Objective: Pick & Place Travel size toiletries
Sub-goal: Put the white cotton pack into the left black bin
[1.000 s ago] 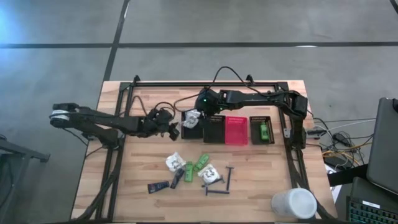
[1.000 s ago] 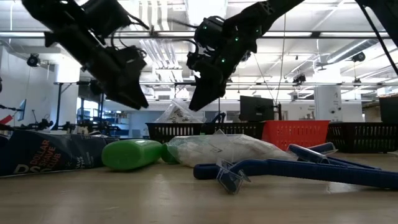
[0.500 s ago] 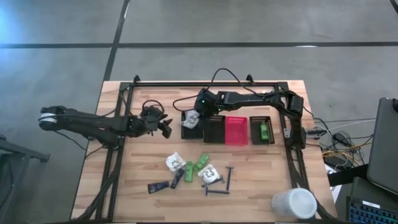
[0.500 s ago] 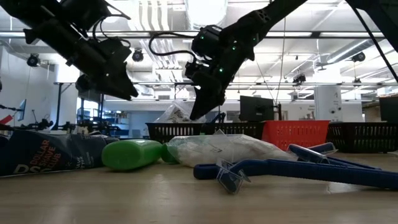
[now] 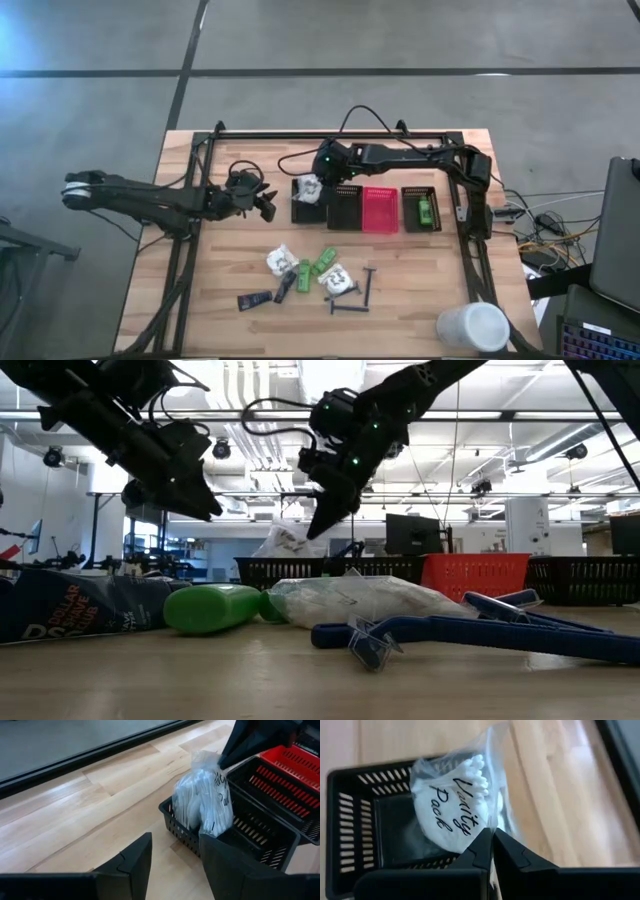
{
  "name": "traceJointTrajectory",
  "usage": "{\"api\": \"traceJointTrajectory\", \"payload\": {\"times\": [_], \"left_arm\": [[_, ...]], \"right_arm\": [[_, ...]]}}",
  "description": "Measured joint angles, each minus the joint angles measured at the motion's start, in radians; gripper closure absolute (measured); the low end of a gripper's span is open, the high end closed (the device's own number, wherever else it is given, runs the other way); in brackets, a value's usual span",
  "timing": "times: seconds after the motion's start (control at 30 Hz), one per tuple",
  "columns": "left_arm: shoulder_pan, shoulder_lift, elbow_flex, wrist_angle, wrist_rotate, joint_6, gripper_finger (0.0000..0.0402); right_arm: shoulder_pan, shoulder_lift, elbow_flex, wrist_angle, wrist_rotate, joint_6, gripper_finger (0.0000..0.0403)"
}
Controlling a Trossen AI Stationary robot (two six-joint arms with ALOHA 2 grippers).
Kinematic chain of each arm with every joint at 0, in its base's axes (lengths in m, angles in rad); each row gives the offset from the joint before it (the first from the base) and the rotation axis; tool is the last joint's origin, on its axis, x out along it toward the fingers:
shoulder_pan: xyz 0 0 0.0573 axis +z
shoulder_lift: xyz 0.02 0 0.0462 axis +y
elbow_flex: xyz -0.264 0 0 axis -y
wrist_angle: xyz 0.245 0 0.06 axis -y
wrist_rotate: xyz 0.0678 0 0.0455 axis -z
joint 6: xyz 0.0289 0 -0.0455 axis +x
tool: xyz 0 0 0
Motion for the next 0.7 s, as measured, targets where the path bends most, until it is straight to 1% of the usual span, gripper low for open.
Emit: {"api": "traceJointTrajectory", "payload": {"times": [0.07,0.13,0.27,0.47,0.53,0.7], "left_arm": [[0.000,0.000,0.000,0.000,0.000,0.000,0.0232],[0.000,0.000,0.000,0.000,0.000,-0.001,0.0232],[0.000,0.000,0.000,0.001,0.001,-0.002,0.0234],[0.000,0.000,0.000,0.010,0.043,-0.001,0.0234],[0.000,0.001,-0.001,0.010,0.044,-0.001,0.0234],[0.000,0.001,-0.003,0.013,0.044,-0.001,0.0234]], "right_arm": [[0.004,0.000,0.017,-0.005,0.011,-0.033,0.0394],[0.012,0.000,0.030,-0.018,0.049,-0.074,0.0394],[0.023,0.000,0.040,-0.041,0.057,-0.142,0.0394],[0.032,0.007,0.041,-0.099,0.072,-0.157,0.0394],[0.037,0.007,0.041,-0.097,0.099,-0.167,0.0394],[0.040,0.007,0.047,-0.090,0.104,-0.172,0.0394]]}}
